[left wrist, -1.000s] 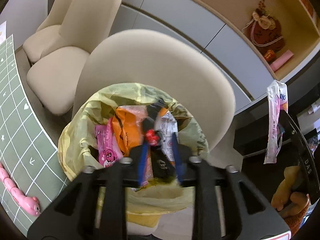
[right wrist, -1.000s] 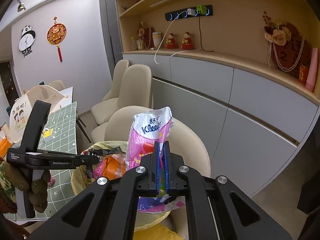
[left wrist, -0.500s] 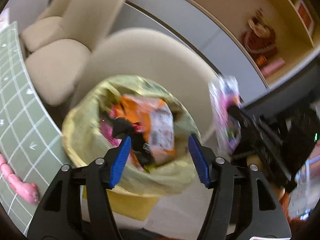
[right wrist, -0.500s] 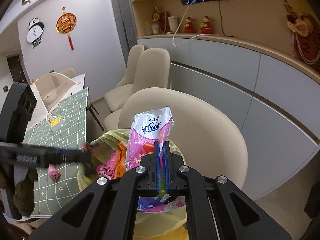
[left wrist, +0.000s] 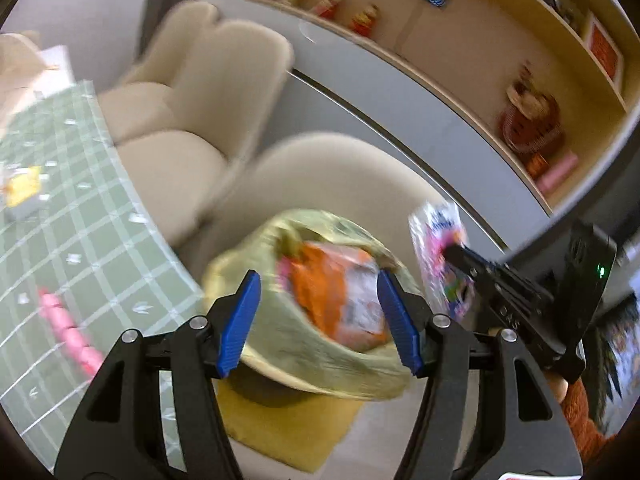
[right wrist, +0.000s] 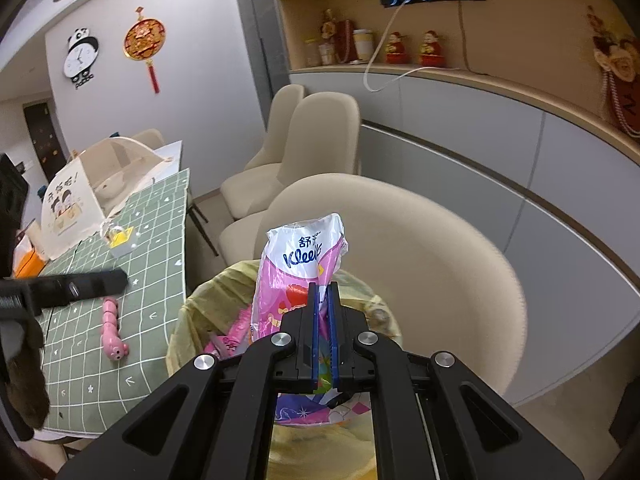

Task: Collect trash
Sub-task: 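Open the left gripper over the bin, then open the right to drop the Kleenex pack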

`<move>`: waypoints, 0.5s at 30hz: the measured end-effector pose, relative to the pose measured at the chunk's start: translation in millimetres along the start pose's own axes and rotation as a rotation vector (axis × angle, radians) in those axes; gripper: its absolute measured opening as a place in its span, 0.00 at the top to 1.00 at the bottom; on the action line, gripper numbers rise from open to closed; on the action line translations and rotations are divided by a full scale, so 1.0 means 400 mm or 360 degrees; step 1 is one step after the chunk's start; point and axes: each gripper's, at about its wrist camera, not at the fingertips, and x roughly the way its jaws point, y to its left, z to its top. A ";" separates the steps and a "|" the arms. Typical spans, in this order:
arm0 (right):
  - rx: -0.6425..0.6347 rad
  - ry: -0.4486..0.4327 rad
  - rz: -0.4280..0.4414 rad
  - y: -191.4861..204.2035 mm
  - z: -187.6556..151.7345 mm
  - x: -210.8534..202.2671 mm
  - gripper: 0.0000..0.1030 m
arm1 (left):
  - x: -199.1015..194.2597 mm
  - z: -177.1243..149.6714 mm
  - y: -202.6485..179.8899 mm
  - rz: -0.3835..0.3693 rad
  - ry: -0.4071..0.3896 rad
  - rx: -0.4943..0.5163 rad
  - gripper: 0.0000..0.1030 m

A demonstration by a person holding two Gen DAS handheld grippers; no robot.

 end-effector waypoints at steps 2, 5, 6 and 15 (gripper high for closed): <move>-0.0025 0.0022 0.0001 0.012 -0.004 0.028 0.94 | -0.028 -0.018 0.036 0.0105 -0.0067 -0.0054 0.44; -0.0060 0.0054 -0.0005 0.025 -0.012 0.063 0.94 | -0.063 -0.069 0.093 0.0186 -0.0103 -0.0152 0.44; -0.0066 0.0067 -0.0009 0.028 -0.016 0.072 0.94 | -0.072 -0.087 0.113 0.0202 -0.0101 -0.0188 0.44; -0.0025 0.0181 -0.0010 0.085 -0.053 0.100 0.62 | -0.164 -0.136 0.223 0.0236 -0.0113 -0.0280 0.44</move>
